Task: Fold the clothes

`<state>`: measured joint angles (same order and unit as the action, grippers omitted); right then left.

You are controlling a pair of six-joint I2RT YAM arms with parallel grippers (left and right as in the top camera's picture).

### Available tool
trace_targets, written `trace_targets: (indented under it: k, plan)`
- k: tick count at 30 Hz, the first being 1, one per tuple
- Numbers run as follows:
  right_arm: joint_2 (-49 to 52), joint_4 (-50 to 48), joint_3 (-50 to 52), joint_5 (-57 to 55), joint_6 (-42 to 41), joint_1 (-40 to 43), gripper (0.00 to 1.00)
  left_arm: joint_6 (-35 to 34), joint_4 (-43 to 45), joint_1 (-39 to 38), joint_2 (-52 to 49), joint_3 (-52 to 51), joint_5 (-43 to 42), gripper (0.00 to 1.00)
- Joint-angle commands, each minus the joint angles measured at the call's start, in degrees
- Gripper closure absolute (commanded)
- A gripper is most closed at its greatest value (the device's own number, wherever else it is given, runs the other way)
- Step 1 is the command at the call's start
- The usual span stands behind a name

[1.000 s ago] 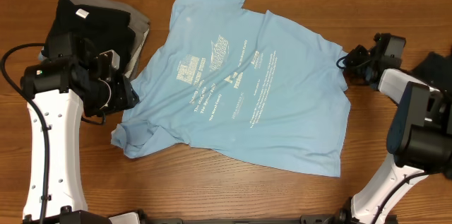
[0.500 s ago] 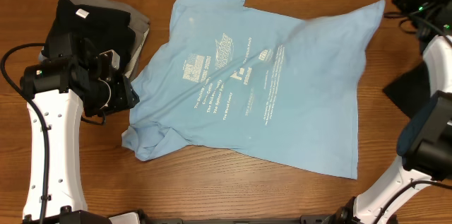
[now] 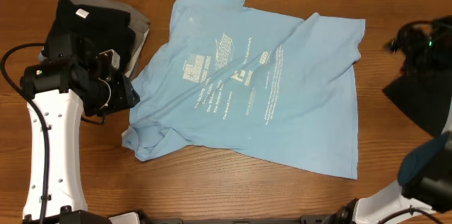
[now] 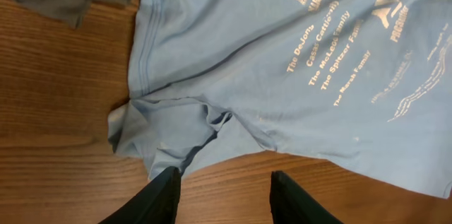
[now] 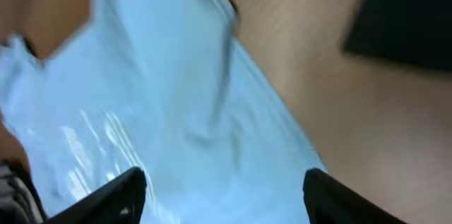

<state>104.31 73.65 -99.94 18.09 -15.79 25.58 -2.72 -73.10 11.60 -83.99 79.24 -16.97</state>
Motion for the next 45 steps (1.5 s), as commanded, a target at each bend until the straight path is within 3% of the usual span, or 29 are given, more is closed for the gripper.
trace_targets:
  k: [1,3,10,14,20,22,26,31,36,37,39,41,45]
  plan:
    - [-0.26,2.43,6.56,-5.97,0.81,-1.27,0.31,1.46,1.18,-0.39,0.96,1.31,-0.44,0.55]
    - [-0.26,-0.11,11.85,-7.28,0.83,-1.36,0.37,1.46,1.86,-0.39,0.96,1.31,-0.46,0.53]
    - [-0.26,-14.1,31.61,-7.74,0.85,-1.14,0.33,1.49,1.79,-0.39,0.96,1.29,-0.46,0.52]
    - [-0.26,-19.54,36.98,-3.78,0.76,-1.18,0.4,1.49,1.81,-0.39,0.96,1.29,-0.46,0.51]
    - [-0.26,-23.65,42.1,-4.59,-1.75,-1.2,0.64,1.49,2.25,-0.39,0.96,1.29,-0.46,0.5]
    - [-0.26,-26.32,44.92,-4.55,-3.34,-1.2,0.67,1.46,2.47,-0.39,0.96,1.29,-0.46,0.51]
    - [-0.26,-28.15,46.58,-6.8,-4.94,-0.68,0.96,1.46,2.64,-0.39,0.96,1.29,-0.46,0.5]
    - [-0.39,-16.81,36.33,-17.46,-13.03,4.85,0.96,1.46,2.64,-0.39,0.96,1.29,-0.46,0.49]
    - [-0.39,-6.14,25.14,-17.77,-12.02,9.73,0.96,1.46,2.64,-0.39,0.96,1.29,-0.46,0.46]
    - [-0.39,-4.98,23.78,-16.26,-9.77,9.81,0.91,1.46,2.67,-0.39,0.96,1.29,-0.46,0.44]
    - [-0.39,-3.13,21.97,-12.55,-5.27,9.79,0.51,1.46,2.62,-0.39,0.94,1.29,-0.44,0.42]
    - [-0.74,-0.52,20.5,-8.02,-3.19,9.79,0.43,1.4,2.38,-0.39,0.94,1.09,-0.44,0.42]
    - [-3.17,-0.22,20.46,-1.49,-1.29,9.86,0.43,-0.74,-0.2,-0.39,0.85,-0.55,-0.44,0.44]
